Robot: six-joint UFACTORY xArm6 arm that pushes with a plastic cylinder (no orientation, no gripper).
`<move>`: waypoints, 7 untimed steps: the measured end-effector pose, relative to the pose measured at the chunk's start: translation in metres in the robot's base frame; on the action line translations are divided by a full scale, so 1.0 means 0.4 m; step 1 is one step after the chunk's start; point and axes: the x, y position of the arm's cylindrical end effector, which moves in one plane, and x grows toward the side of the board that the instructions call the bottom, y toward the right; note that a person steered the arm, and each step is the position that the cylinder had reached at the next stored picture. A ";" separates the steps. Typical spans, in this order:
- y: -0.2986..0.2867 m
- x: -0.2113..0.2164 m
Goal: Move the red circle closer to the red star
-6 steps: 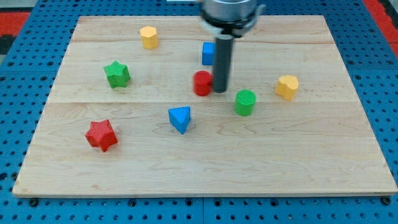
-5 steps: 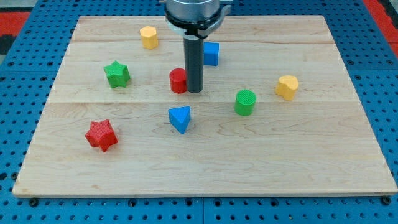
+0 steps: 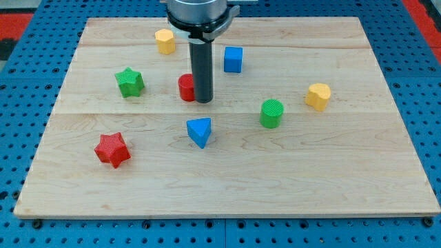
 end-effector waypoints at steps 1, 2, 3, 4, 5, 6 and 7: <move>-0.020 -0.012; 0.086 -0.056; 0.008 -0.156; -0.054 -0.112; -0.055 -0.022; -0.069 0.034; -0.193 0.047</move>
